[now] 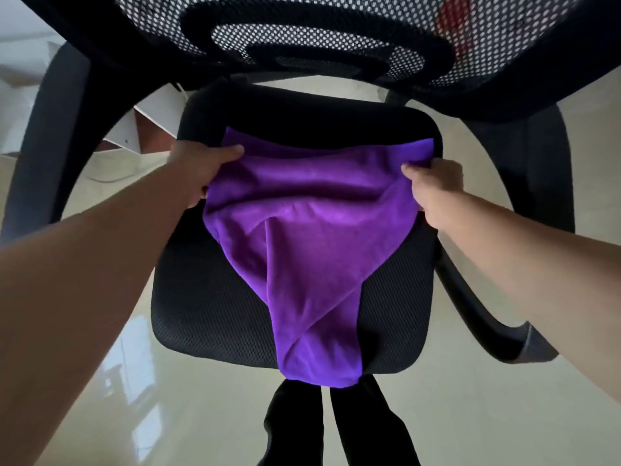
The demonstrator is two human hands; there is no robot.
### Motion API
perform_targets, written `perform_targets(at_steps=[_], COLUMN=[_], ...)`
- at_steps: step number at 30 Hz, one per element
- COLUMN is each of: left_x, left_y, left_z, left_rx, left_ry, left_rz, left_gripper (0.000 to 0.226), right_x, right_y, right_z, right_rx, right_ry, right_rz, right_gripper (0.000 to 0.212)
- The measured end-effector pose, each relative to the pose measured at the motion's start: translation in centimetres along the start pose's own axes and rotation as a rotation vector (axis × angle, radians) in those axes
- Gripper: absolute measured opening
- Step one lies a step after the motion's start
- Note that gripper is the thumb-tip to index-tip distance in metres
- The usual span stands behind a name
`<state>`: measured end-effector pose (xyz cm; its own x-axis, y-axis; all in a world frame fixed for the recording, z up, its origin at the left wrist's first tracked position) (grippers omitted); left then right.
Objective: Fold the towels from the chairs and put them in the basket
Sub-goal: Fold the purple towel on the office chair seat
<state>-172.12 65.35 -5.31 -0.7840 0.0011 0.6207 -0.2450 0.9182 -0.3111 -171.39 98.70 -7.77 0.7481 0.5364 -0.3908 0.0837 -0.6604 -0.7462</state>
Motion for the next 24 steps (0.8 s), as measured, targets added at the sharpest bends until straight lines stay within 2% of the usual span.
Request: perform_targets(at_steps=[3, 6, 8, 12, 14, 15, 18, 20, 22, 24], left_x=[1.5, 3.3, 3.1, -0.1, -3.0, -4.9, -10.6, -13.8, -15.8, -16.6], left_y=[1.0, 1.7, 1.6, 0.7, 0.6, 0.6, 1.0, 1.1, 0.5, -1.0], left_z=[1.7, 2.6, 3.1, 0.9, -2.1, -3.7, -8.4, -10.6, -11.7, -11.8], left_rx=[0.186, 0.231, 0.193, 0.16, 0.097, 0.053, -0.127, -0.195, -0.182, -0.112], left_ry=[0.246, 0.299, 0.221, 0.106, 0.029, -0.045, -0.242, -0.3, -0.321, -0.308], left_rz=[0.065, 0.01, -0.037, -0.026, -0.149, -0.214, -0.256, -0.236, -0.253, -0.285], left_gripper=[0.023, 0.02, 0.013, 0.027, 0.025, 0.022, 0.018, 0.015, 0.015, 0.018], right_x=[-1.2, -1.9, -2.1, -0.3, 1.6, 2.7, 6.6, 10.2, 13.3, 14.6], right_y=[-0.4, -0.4, -0.3, 0.6, 1.1, 1.3, 2.3, 3.7, 4.8, 4.4], right_z=[1.2, 2.2, 2.3, 1.0, -1.2, -3.1, -10.1, -14.1, -15.9, -16.2], right_rx=[0.15, 0.217, 0.186, 0.063, -0.014, -0.078, -0.302, -0.394, -0.413, -0.329], right_ry=[-0.073, -0.103, -0.065, 0.085, 0.152, 0.175, 0.303, 0.305, 0.272, 0.275], right_rz=[0.033, 0.019, 0.018, 0.171, 0.247, 0.273, 0.308, 0.262, 0.186, 0.173], right_gripper=[0.023, 0.019, 0.028, 0.044, 0.059, 0.057, 0.032, 0.035, 0.049, 0.048])
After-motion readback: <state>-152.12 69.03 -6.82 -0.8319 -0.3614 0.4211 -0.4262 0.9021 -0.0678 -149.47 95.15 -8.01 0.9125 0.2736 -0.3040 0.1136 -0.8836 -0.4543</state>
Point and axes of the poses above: each hand's wrist, its own z-axis towards the middle knuckle, its own y-axis out of the palm, x = y × z, the point moved 1 cm from there along z, towards the middle knuckle, and after that the axes turned 11 degrees about -z, right-handed, at the moved point
